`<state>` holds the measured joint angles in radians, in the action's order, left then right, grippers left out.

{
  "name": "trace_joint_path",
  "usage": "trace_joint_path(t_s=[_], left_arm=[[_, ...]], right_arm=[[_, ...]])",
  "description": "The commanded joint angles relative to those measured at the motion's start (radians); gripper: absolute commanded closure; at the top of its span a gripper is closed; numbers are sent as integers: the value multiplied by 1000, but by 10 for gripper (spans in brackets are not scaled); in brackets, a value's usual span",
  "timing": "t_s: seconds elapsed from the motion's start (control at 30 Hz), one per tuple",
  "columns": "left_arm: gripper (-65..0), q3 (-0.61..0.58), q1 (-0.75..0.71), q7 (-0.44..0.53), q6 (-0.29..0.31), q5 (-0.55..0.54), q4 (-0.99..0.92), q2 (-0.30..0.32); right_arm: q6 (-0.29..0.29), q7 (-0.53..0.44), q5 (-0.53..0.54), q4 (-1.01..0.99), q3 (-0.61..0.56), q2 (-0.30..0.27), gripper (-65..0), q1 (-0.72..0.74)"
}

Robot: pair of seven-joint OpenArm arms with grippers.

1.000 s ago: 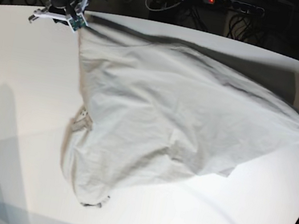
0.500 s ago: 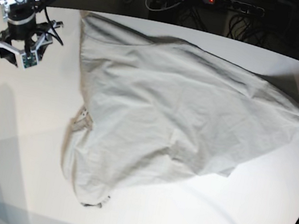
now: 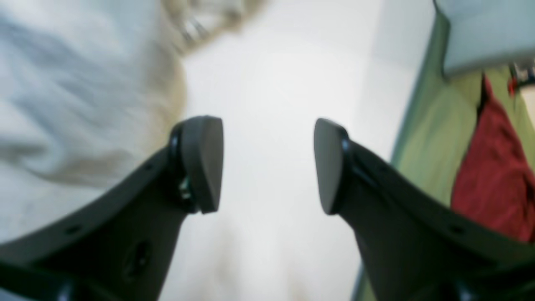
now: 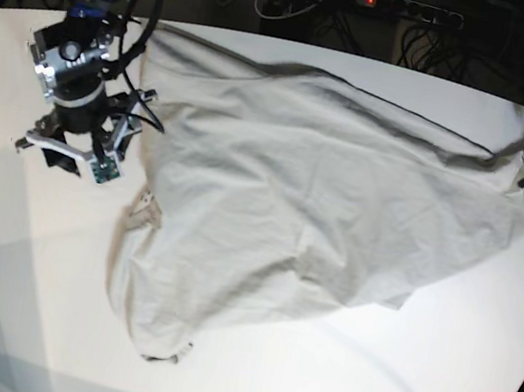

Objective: Layout the t-shirt on the table in an organized manner, then fold the t-shirt properly
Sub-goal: 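Lower the fabric with the right gripper and release it on the table, then release the shirt end with the left gripper and move it across the shirt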

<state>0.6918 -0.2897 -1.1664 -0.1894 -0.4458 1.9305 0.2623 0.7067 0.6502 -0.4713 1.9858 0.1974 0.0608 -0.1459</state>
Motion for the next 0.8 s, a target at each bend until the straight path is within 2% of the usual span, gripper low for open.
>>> trace_joint_path(t_s=[0.0, 0.1, 0.23, 0.47, 0.6, 0.7, 0.77], left_arm=[[-325, 10, 2, 1, -5, -3, 17, 5], [-383, 12, 2, 4, -5, -3, 25, 2], [-399, 12, 31, 15, -5, -3, 25, 4], [-399, 2, 286, 19, -5, -3, -3, -1], [-399, 1, 484, 19, -5, 5, -197, -44], [-399, 1, 584, 24, -5, 5, -389, -47], [-399, -45, 646, 79, -5, 5, -524, -47]], right_arm=[[-9, -17, 6, 17, -17, -5, -346, 9], [-9, -19, 6, 17, -69, -6, -346, 10], [-9, -22, 6, 14, -105, -6, -346, 9], [-9, -25, 7, -85, -134, -6, -345, 7], [-9, -27, 7, -135, -134, -6, -345, 4], [-9, -27, 7, -138, -134, -6, -345, -2], [-9, -27, 7, -138, -129, -6, -345, -2]])
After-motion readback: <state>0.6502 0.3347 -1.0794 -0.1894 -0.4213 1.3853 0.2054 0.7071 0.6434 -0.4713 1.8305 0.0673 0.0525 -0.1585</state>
